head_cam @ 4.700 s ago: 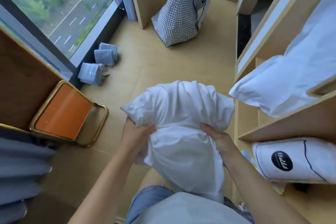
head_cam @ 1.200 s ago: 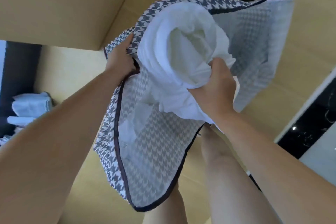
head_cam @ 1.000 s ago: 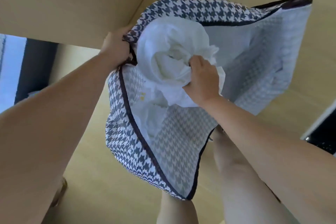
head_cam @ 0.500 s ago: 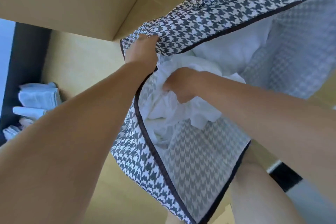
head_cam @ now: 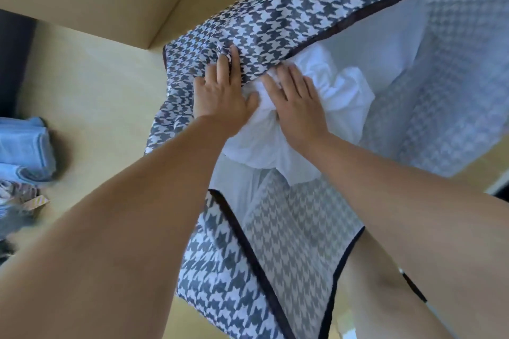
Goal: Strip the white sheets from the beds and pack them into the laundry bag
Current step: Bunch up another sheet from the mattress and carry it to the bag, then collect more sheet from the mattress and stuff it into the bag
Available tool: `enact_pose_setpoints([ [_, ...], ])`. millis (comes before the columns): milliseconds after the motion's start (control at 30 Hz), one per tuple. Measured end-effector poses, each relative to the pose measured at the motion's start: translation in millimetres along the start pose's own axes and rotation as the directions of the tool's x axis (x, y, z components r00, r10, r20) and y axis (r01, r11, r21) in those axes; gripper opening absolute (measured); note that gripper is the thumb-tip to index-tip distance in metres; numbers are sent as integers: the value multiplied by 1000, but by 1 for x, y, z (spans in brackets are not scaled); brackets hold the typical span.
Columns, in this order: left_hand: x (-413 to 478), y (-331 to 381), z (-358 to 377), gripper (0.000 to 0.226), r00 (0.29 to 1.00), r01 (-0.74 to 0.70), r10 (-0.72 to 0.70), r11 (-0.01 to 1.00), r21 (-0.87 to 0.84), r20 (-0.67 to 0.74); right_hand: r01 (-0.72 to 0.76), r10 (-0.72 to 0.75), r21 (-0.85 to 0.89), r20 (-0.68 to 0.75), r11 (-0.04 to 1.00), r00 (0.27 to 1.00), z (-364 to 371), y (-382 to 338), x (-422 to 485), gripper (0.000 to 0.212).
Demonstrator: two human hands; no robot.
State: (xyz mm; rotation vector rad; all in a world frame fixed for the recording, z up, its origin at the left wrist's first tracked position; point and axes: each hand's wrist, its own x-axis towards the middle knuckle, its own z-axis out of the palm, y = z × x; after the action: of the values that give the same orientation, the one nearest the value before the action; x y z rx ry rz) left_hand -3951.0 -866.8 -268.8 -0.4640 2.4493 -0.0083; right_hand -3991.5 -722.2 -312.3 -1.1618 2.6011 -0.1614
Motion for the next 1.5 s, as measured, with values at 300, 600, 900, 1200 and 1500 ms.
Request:
enact_pose_setpoints([
  [300, -7, -4, -33, 70, 993, 105, -112, 981, -164, -29, -77, 25, 163, 301, 984, 953, -80, -13, 13, 64],
  [600, -148, -4, -132, 52, 979, 194, -154, 911, -363, 134, -191, -10, 414, 436, 890, 900, -229, -58, -58, 41],
  [900, -386, 3, -156, 40, 880, 388, -403, 307, -869, 251, -38, -224, 440, 526, 897, 821, -341, -164, -157, 32],
  [1200, -636, -78, -57, 35, 707, 403, -554, -196, -894, 440, 256, -489, 450, 539, 856, 686, -342, -365, -302, 31],
  [1500, -809, -147, 64, 40, 390, 328, -665, -546, -771, 637, 681, -746, 416, 596, 603, 297, -283, -598, -422, 24],
])
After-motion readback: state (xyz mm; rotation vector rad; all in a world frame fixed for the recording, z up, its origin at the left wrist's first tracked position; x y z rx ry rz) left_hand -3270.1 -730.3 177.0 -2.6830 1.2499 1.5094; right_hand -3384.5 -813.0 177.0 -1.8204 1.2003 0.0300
